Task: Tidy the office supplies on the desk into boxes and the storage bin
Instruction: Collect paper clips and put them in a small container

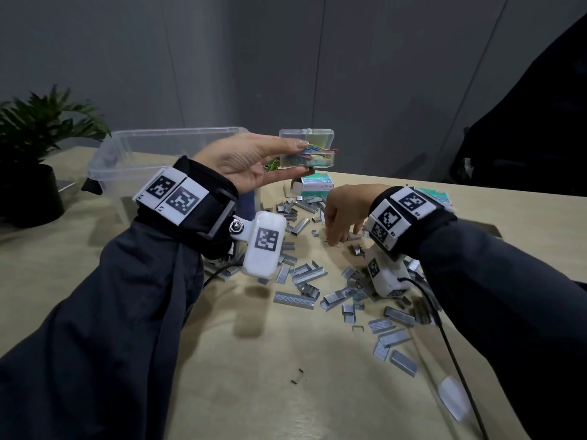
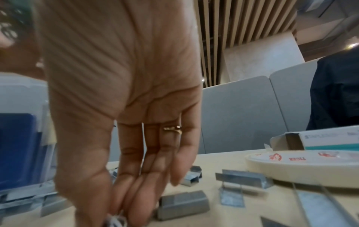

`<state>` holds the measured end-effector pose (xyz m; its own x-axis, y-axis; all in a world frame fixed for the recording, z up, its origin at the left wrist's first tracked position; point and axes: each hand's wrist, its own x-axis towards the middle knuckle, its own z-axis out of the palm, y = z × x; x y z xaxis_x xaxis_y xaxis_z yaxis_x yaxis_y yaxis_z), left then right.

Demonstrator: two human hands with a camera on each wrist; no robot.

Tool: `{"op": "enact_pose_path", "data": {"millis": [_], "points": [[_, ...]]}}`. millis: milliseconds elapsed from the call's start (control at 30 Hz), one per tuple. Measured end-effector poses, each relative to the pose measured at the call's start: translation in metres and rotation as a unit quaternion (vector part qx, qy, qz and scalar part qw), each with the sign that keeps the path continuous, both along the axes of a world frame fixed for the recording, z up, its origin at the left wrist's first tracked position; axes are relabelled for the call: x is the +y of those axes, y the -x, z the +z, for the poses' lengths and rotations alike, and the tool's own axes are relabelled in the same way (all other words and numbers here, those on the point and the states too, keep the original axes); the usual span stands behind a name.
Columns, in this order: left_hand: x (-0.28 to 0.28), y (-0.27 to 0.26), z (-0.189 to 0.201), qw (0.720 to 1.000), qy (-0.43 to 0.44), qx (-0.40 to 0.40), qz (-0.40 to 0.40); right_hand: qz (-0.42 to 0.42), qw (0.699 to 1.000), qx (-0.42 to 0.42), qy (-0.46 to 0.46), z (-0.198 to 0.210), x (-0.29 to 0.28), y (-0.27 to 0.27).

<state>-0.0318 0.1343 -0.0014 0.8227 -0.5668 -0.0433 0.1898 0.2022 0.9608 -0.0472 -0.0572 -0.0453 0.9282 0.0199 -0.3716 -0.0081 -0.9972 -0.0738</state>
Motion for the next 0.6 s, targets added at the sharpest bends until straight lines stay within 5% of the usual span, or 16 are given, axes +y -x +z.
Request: {"op": "enact_pose_path", "data": {"millis": [233,367,600], "points": [[-0.011,0.001,-0.014,1.000,-0.011,0.002,0.016,0.008,1.000,-0.004,0.013,0.002,-0.001,0.010],[-0.017,0.005,-0.018,1.000,-0.012,-0.002,0.022,-0.038,0.994,-0.052,-0.086,0.012,-0.016,0.019],[-0.032,0.015,-0.026,0.998,-0.035,0.022,0.039,-0.109,0.924,-0.243,-0.276,0.044,-0.049,0.054]]}}
